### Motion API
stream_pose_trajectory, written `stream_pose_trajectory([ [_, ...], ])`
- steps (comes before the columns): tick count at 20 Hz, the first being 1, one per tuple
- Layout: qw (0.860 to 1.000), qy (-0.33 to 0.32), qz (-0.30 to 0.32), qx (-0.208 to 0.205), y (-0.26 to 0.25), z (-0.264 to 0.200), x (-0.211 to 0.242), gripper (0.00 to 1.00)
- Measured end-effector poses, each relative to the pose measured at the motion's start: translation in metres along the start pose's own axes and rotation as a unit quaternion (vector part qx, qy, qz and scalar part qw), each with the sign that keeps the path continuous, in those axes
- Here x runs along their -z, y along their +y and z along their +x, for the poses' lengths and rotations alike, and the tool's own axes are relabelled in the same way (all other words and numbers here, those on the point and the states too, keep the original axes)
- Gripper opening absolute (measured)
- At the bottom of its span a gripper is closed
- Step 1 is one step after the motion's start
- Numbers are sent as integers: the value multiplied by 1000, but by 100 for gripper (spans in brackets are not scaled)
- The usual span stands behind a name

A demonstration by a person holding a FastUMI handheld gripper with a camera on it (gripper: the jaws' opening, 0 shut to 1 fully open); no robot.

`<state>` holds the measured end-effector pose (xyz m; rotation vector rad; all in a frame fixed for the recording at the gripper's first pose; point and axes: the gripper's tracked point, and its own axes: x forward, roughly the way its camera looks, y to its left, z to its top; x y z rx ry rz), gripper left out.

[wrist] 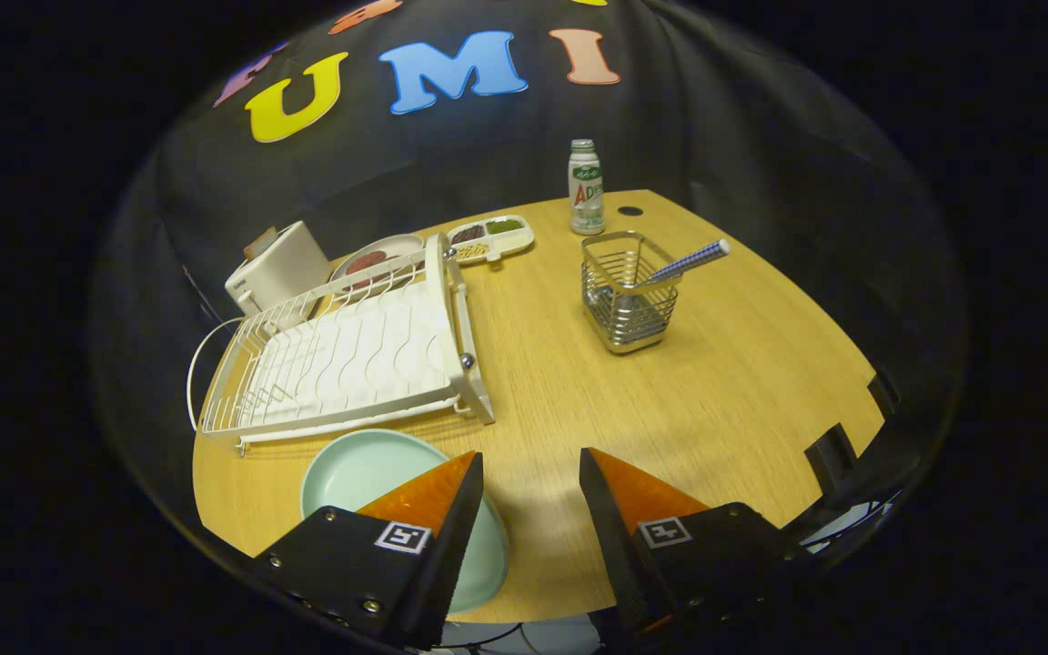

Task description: Take the plate from the dish rack, then take the spoon from the basket and place it into the plate.

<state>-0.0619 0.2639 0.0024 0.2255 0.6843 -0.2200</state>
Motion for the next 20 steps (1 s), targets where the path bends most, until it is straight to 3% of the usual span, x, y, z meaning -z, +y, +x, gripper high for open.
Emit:
stream_pose_trajectory([
  [10,986,-92,87,111,-65,-1,-78,68],
  [20,955,-125,207,172,-105,33,-117,68],
])
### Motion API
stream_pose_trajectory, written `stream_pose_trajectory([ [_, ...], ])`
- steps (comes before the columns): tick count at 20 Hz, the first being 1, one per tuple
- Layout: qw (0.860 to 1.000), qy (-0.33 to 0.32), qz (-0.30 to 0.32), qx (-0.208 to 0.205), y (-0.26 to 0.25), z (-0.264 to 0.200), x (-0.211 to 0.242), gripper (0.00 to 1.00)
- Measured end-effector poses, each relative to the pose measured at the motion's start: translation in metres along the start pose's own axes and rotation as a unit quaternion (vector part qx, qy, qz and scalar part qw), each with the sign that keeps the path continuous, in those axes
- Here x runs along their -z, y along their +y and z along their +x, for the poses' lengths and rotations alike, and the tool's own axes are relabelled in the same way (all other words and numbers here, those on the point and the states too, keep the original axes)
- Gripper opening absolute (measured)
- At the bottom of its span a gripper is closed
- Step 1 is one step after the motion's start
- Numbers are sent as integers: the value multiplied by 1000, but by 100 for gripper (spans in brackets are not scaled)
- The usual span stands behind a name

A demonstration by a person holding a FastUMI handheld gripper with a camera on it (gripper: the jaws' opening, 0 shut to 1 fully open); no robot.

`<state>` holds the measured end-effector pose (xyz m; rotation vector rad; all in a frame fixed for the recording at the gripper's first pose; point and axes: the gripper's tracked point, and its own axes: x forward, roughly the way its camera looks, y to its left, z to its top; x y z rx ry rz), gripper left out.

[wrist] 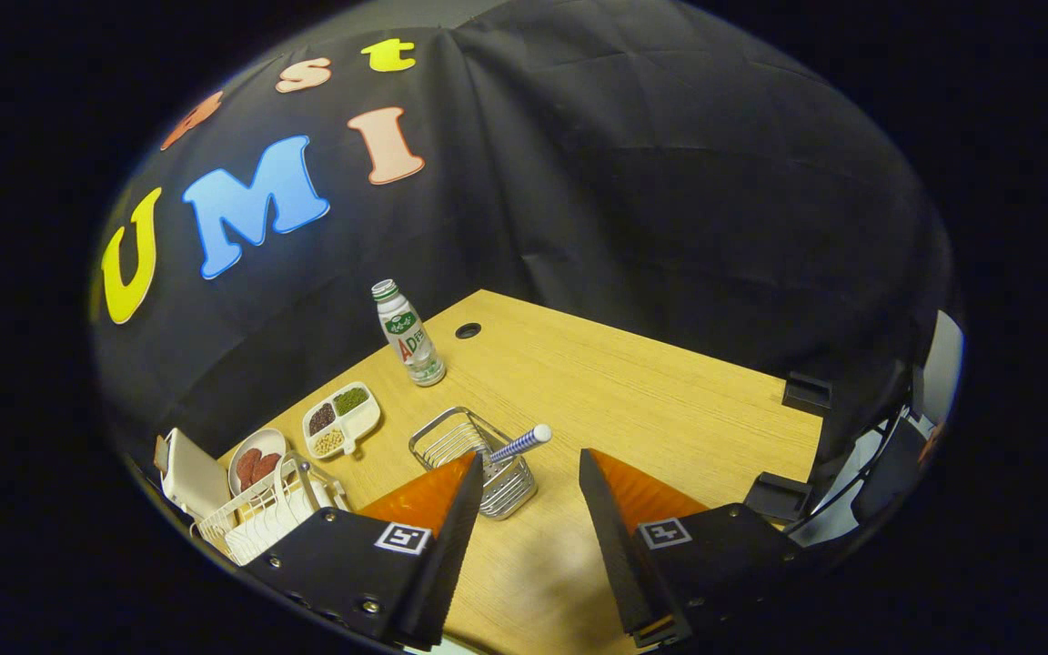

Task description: Take the plate from the dish rack, then take the spoon from the basket and place it into the plate.

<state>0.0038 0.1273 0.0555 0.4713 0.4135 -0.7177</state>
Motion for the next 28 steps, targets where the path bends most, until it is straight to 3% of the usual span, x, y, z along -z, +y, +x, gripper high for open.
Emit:
stream_pose_trajectory([
  [6,999,-6,49,14,5,29,-2,68],
  [16,995,-37,95,-13,12,68,-3,68],
  [18,996,-34,86,-6,10,80,0,46],
  [20,996,-30,83,-12,10,83,-2,46],
  [21,996,-31,84,-10,8,81,-6,30],
  [24,996,-29,78,-16,8,83,-10,30],
  [25,994,-42,87,-50,21,81,-20,30],
  [26,995,-48,79,-46,26,78,-27,18],
  [28,995,-59,55,-66,40,70,-35,17],
])
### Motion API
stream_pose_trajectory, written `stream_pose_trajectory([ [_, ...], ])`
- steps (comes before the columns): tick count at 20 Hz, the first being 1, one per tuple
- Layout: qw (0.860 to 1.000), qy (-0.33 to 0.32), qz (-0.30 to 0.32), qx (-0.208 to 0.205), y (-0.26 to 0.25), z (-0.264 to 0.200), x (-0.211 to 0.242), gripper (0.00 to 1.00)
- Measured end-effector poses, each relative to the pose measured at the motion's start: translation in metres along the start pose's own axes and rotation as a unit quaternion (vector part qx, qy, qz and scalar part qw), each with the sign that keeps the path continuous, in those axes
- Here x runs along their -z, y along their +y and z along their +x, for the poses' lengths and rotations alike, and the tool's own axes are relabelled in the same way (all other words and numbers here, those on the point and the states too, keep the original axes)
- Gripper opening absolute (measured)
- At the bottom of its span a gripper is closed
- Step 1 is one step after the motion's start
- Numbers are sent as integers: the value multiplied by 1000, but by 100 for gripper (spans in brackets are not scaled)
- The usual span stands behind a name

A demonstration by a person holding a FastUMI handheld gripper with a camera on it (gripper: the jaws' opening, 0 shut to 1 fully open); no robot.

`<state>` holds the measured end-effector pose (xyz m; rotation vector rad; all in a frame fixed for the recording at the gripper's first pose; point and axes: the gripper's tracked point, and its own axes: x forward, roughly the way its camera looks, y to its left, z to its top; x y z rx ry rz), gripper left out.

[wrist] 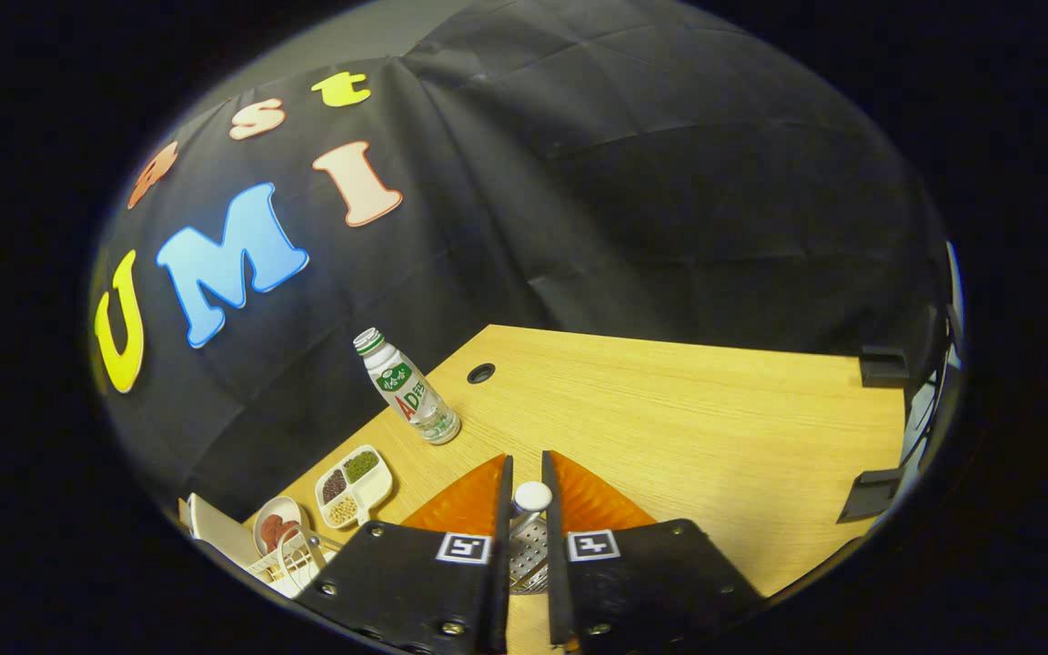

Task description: Take the plate from the dish rack, then take the spoon from the basket and place it into the plate.

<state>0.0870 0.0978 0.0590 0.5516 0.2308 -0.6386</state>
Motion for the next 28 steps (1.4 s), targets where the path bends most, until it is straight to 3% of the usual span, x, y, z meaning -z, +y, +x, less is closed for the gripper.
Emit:
stream_pose_trajectory([
  [1,1000,6,-22,5,4,3,1,7],
  [7,991,6,-132,-23,46,-6,-10,7],
  [12,968,-17,-252,-11,66,-32,-34,7],
  [15,955,-35,-293,-20,84,-57,-48,7],
  [23,931,-44,-350,-89,126,-139,-27,7],
  [28,895,-43,-416,-152,145,-185,7,7],
])
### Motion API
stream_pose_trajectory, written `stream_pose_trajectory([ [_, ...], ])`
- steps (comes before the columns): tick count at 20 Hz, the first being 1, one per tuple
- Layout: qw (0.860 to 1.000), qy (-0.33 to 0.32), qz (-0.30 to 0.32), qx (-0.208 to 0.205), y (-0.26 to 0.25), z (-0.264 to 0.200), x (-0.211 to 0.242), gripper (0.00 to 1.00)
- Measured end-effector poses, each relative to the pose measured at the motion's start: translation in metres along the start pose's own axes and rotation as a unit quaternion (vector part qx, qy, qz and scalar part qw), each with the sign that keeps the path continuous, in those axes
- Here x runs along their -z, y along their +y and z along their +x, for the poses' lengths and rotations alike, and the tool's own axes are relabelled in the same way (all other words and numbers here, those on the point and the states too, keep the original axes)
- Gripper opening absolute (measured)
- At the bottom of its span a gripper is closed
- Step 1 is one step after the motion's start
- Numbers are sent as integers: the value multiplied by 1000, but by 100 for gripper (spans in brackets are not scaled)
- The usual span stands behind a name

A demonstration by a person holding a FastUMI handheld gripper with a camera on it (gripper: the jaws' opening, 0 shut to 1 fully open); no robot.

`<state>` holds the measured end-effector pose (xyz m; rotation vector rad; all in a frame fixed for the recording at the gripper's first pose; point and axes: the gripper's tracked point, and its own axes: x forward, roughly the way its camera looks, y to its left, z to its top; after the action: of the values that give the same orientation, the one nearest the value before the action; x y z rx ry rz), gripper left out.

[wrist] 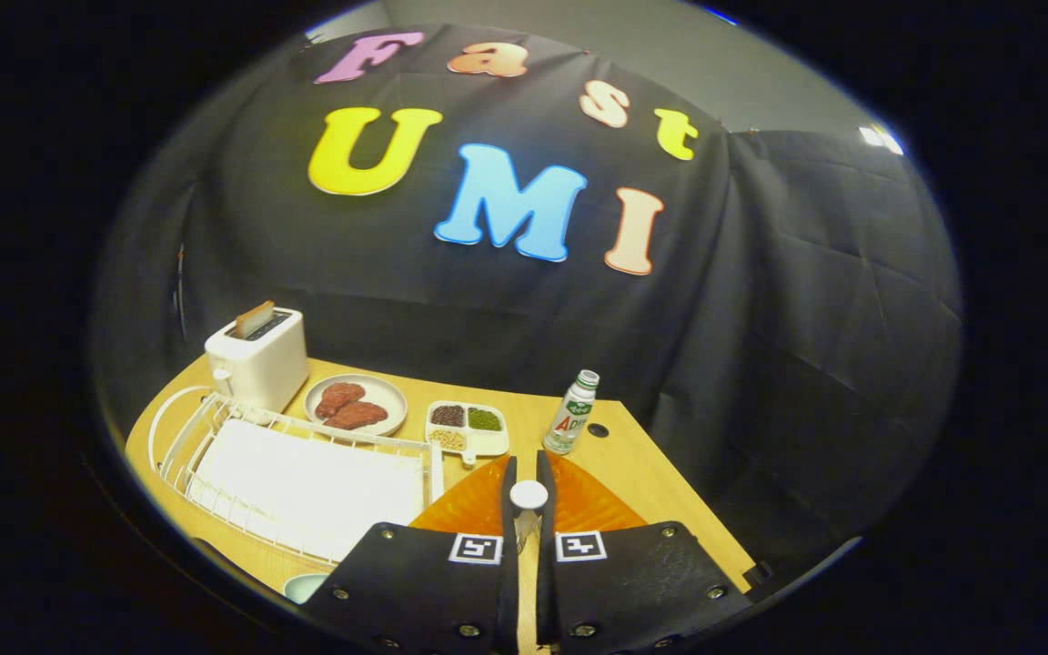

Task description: Take the plate from the dish rack, then take the spoon from the basket and place it into the plate.

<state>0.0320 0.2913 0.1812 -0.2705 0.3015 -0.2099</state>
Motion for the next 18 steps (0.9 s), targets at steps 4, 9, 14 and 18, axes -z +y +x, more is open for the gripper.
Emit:
stream_pose_trajectory([
  [4,998,-15,-28,-52,45,-32,1,7],
  [9,994,-11,-30,-108,95,-59,16,7],
  [14,988,7,-36,-148,136,-76,43,7],
  [18,985,21,-28,-168,156,-83,63,7],
])
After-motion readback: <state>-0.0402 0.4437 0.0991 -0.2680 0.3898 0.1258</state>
